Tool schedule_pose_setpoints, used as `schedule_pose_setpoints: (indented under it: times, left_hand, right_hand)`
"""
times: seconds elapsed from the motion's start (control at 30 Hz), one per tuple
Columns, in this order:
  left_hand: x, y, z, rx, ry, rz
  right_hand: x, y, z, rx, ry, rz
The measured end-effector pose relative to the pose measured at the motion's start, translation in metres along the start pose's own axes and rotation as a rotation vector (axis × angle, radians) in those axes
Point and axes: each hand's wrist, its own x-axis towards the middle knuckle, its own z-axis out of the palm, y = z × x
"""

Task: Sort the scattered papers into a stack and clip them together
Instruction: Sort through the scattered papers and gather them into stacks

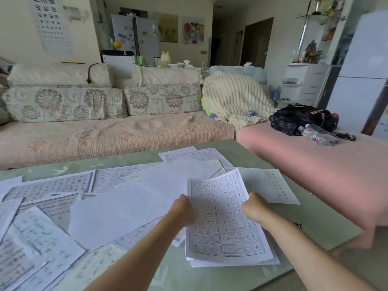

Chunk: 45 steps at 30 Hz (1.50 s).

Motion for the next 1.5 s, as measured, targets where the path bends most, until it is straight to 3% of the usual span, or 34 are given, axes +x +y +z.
schedule_pose_setpoints:
  times: [0.13, 0.27, 0.33, 0.43, 0.5, 0.57, 0.7, 0.83, 0.97, 1.13, 1.3, 1.37, 1.5]
  left_hand:
    - [-0.001, 0.005, 0.019, 0.155, 0.049, 0.009]
    - [-0.007, 0.002, 0.025, 0.16, 0.051, 0.067]
    - [-0.008, -0.003, 0.019, 0.081, 0.055, 0.077]
    - [-0.008, -0.02, -0.003, 0.02, 0.121, 0.091]
    - [-0.008, -0.039, -0.023, 0.071, 0.191, 0.138]
    - [-0.009, -0.063, -0.044, 0.176, 0.227, 0.184]
    - [-0.017, -0.117, -0.083, 0.492, 0.173, 0.175]
    - [-0.02, -0.171, -0.106, 0.558, 0.092, 0.119]
    - [-0.023, -0.199, -0.115, 0.59, 0.167, 0.275]
    - [-0.01, -0.201, -0.122, 0.806, 0.196, 0.473]
    - [-0.005, -0.201, -0.122, 0.855, 0.182, 0.422]
    - [-0.003, -0.204, -0.119, 0.798, 0.253, 0.497]
    - [-0.011, -0.197, -0.116, 0.69, 0.601, 0.754]
  right_hand:
    - [-0.003, 0.006, -0.002, -0.337, -0.002, 0.032]
    - [-0.004, 0.0, 0.002, -0.392, -0.067, -0.01]
    - [-0.008, -0.009, 0.0, -0.447, -0.021, -0.055]
    - [-0.008, -0.032, 0.007, -0.412, 0.062, -0.208]
    - [-0.009, -0.056, 0.022, -0.262, 0.004, -0.334]
    - [-0.013, -0.082, 0.042, -0.208, -0.081, -0.469]
    - [-0.02, -0.128, 0.09, -0.326, -0.194, -0.632]
    - [-0.007, -0.155, 0.129, -0.511, -0.201, -0.63]
    - [0.014, -0.16, 0.156, -0.617, -0.205, -0.502]
    - [0.01, -0.172, 0.169, -0.604, -0.052, -0.626]
    - [-0.01, -0.182, 0.173, -0.8, 0.064, -0.775]
    - [-0.018, -0.188, 0.172, -0.802, 0.081, -0.807]
    - [-0.044, -0.202, 0.174, -0.615, 0.098, -0.943]
